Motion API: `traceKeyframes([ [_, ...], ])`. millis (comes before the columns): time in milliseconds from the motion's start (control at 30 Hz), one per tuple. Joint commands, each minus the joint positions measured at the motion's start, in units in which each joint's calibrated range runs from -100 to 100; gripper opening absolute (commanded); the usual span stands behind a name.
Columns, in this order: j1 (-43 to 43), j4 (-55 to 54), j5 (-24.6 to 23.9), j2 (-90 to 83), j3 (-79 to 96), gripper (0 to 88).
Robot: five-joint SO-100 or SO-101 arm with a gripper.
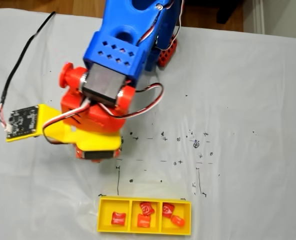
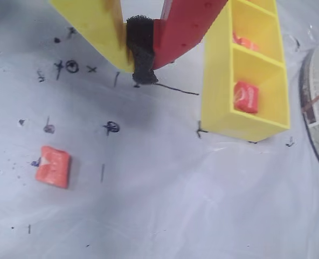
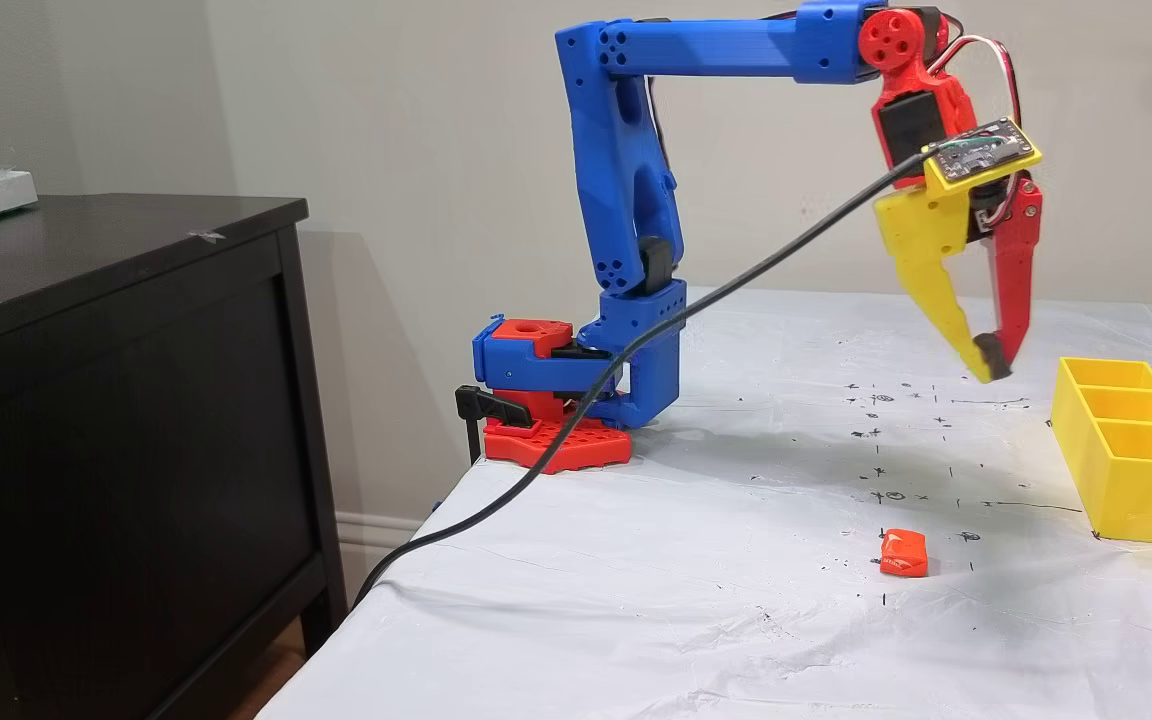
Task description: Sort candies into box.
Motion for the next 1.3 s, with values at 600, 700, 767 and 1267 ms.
traceKeyframes([
  [600, 14.06, 0.63, 10.6, 8.78, 1.82, 23.4],
  [700, 14.06, 0.14, 10.65, 9.97, 1.91, 24.4],
  [767, 13.87, -0.02, 10.5, 10.74, 1.36, 24.9],
  [1267, 11.97, -4.36, 7.81, 14.3, 1.54, 26.7],
])
